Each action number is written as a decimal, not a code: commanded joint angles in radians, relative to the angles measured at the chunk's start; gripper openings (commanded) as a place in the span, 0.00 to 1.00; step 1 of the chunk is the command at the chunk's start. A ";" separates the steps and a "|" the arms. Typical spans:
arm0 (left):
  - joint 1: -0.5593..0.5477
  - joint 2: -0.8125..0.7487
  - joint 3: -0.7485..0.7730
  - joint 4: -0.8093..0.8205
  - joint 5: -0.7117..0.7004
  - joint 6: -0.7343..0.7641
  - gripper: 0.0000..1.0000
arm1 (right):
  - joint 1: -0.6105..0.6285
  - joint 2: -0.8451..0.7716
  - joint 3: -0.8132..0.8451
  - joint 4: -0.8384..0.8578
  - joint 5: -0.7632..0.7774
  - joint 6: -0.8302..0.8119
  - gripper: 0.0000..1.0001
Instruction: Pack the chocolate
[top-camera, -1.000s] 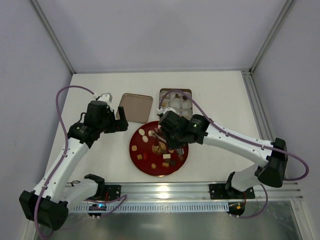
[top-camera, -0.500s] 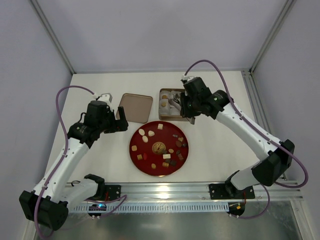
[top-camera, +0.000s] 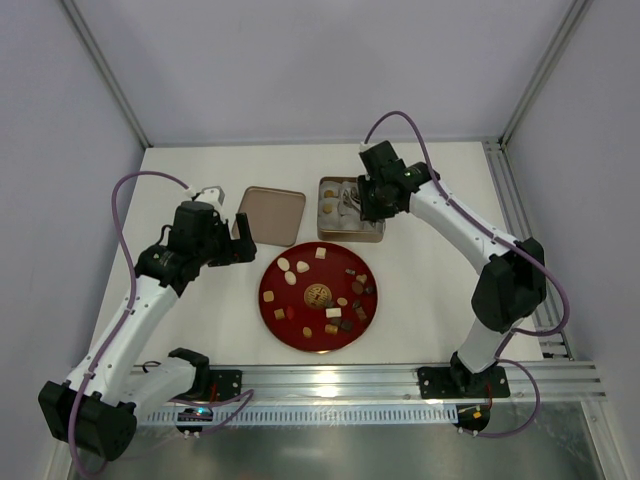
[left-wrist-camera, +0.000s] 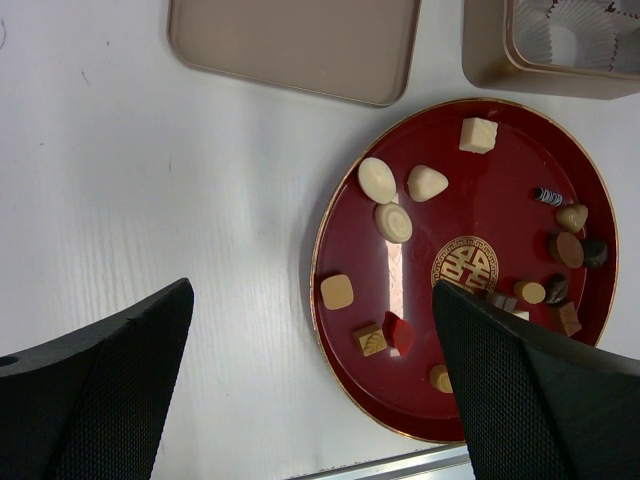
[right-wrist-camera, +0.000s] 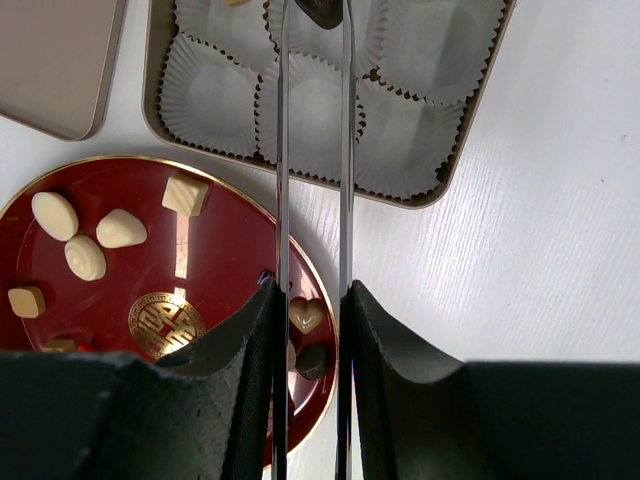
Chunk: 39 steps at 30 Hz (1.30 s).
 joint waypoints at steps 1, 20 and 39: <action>-0.002 -0.004 0.007 0.006 -0.002 0.002 1.00 | -0.005 -0.012 0.011 0.061 -0.003 -0.009 0.33; -0.003 0.000 0.009 0.004 0.003 0.003 1.00 | -0.008 -0.012 -0.077 0.093 0.023 -0.010 0.40; -0.002 0.000 0.007 0.006 0.005 0.003 1.00 | 0.003 -0.127 -0.040 0.035 -0.005 -0.012 0.46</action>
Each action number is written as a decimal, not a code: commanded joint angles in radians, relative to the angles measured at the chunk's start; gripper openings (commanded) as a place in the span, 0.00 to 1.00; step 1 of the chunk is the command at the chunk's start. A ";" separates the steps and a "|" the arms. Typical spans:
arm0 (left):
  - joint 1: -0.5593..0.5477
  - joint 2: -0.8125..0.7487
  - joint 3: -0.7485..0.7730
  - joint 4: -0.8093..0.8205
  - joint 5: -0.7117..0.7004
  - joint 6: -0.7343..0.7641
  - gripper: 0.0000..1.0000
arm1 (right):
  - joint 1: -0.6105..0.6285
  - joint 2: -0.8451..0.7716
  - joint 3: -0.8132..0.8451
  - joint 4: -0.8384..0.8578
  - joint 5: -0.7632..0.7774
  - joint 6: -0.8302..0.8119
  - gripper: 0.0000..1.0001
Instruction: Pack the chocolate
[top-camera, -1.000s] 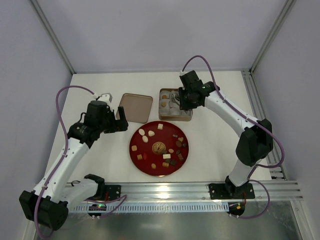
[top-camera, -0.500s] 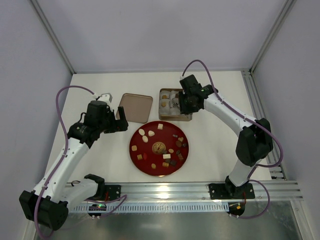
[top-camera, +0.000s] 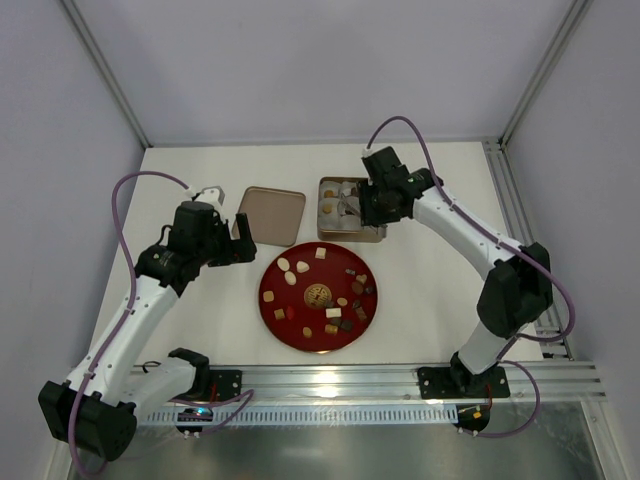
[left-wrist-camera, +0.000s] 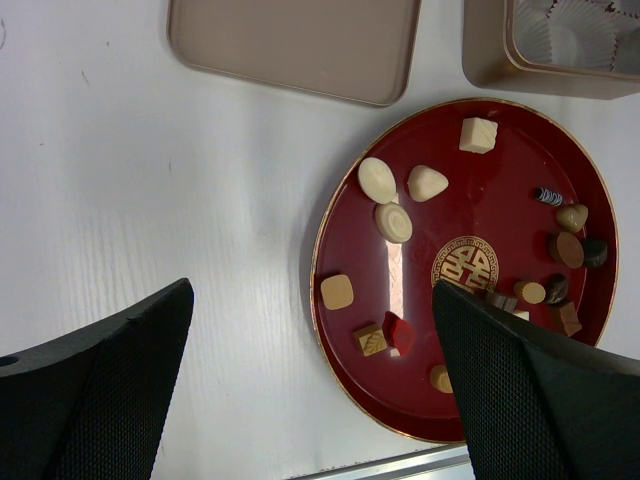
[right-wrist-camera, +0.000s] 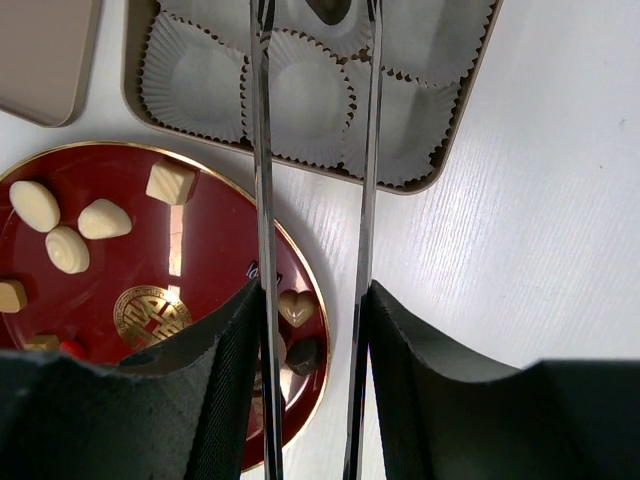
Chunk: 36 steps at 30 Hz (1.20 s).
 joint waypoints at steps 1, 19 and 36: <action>-0.003 -0.001 0.009 0.006 0.003 0.002 1.00 | 0.030 -0.147 0.020 -0.006 -0.014 -0.006 0.46; -0.002 0.000 0.007 0.006 -0.005 0.000 1.00 | 0.680 -0.269 -0.193 -0.059 0.082 0.313 0.46; -0.002 -0.003 0.006 0.003 0.000 -0.001 1.00 | 0.755 -0.224 -0.212 -0.085 0.104 0.365 0.45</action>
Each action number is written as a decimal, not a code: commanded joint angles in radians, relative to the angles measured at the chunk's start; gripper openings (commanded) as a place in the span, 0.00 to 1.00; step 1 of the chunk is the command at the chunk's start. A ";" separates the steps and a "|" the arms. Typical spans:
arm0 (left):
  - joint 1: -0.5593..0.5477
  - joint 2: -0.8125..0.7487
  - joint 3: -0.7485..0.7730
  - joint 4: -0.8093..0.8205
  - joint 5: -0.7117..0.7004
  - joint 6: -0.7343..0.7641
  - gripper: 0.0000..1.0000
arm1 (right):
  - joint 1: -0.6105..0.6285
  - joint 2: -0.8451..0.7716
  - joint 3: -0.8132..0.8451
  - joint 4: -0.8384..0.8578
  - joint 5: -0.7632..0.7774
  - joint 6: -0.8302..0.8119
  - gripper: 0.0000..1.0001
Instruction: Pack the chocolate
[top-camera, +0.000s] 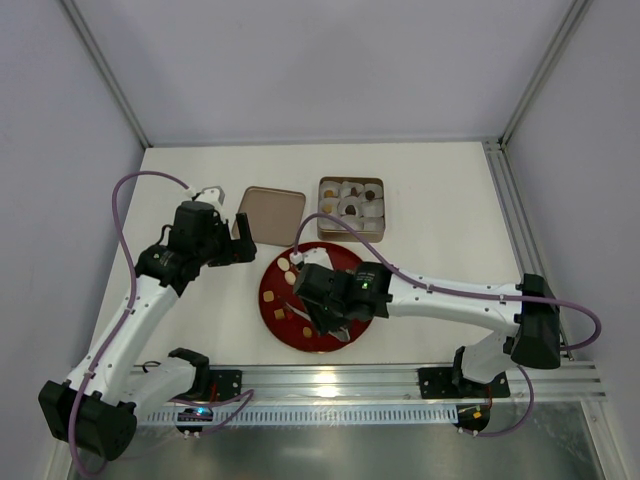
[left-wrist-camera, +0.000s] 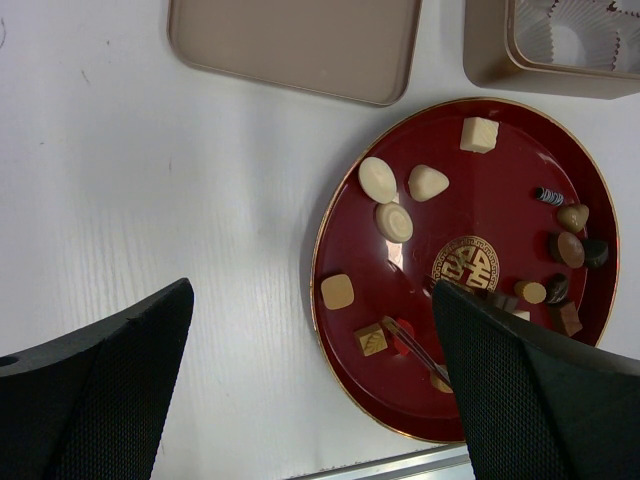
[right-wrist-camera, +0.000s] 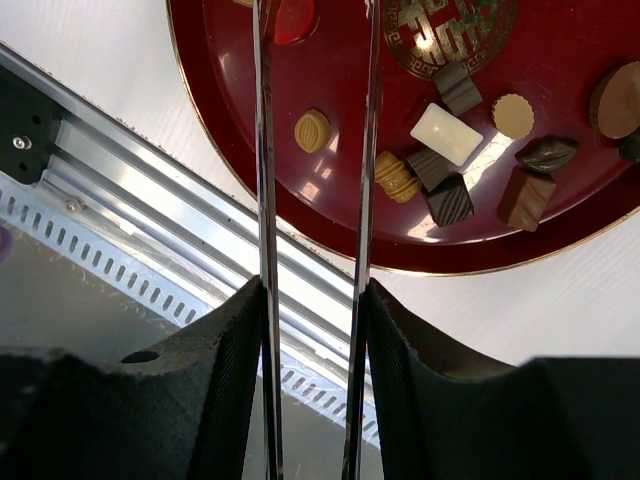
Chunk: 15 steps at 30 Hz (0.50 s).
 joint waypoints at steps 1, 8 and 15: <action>-0.002 -0.006 0.007 0.003 0.000 -0.001 1.00 | 0.014 -0.026 0.001 0.000 0.027 0.028 0.45; -0.002 -0.003 0.007 0.006 -0.001 -0.001 1.00 | 0.029 -0.003 0.004 -0.004 0.022 0.028 0.45; -0.002 -0.003 0.009 0.004 -0.001 0.000 1.00 | 0.038 0.000 0.001 -0.012 0.018 0.034 0.45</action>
